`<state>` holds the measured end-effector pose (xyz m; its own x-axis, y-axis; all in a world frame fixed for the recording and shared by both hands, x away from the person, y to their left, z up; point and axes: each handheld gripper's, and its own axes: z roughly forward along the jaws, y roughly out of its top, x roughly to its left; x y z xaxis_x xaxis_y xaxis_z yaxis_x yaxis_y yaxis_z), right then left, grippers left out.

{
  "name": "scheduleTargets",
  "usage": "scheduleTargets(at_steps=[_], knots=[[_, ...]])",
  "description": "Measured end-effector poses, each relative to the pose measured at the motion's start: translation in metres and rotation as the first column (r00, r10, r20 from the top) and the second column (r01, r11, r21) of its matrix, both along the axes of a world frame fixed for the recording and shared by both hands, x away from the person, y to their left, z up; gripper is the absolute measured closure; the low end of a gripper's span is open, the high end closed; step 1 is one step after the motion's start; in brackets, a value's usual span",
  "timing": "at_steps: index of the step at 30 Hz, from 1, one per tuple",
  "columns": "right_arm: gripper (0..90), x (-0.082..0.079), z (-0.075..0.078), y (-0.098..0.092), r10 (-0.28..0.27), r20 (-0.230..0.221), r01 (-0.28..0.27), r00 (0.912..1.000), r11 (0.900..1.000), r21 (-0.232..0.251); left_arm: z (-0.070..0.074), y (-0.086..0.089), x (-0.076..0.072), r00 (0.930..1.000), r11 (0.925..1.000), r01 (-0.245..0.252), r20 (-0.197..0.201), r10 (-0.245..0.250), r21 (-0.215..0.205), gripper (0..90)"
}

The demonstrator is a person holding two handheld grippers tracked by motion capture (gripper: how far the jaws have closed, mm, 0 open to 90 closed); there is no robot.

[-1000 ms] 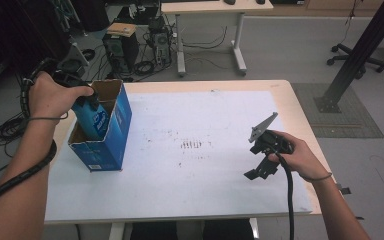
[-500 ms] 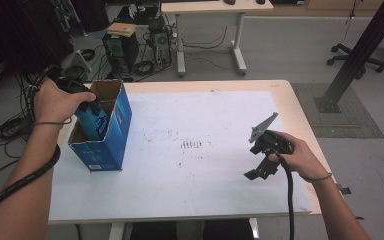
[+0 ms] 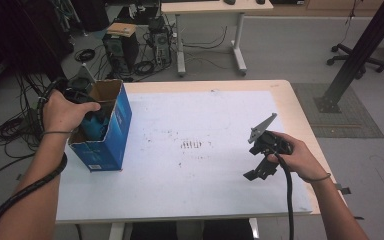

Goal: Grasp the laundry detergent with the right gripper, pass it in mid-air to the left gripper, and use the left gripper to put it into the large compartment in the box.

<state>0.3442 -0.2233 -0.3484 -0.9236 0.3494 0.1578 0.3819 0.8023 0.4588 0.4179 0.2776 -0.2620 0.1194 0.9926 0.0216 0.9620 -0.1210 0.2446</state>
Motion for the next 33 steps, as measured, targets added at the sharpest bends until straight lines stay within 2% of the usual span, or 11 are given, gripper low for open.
scheduleTargets(at_steps=[16,33], knots=[[3.2,0.0,0.001,0.001,0.0,-0.001,0.0,1.0,1.0,-0.003,-0.019,0.002,0.0,1.0,0.9999,-0.007,-0.004,0.007,-0.007,37.9],[3.2,0.001,0.001,0.005,0.007,-0.002,-0.007,1.0,1.0,-0.009,-0.023,0.002,-0.001,0.9999,0.9998,-0.011,0.01,0.012,-0.014,37.8]])
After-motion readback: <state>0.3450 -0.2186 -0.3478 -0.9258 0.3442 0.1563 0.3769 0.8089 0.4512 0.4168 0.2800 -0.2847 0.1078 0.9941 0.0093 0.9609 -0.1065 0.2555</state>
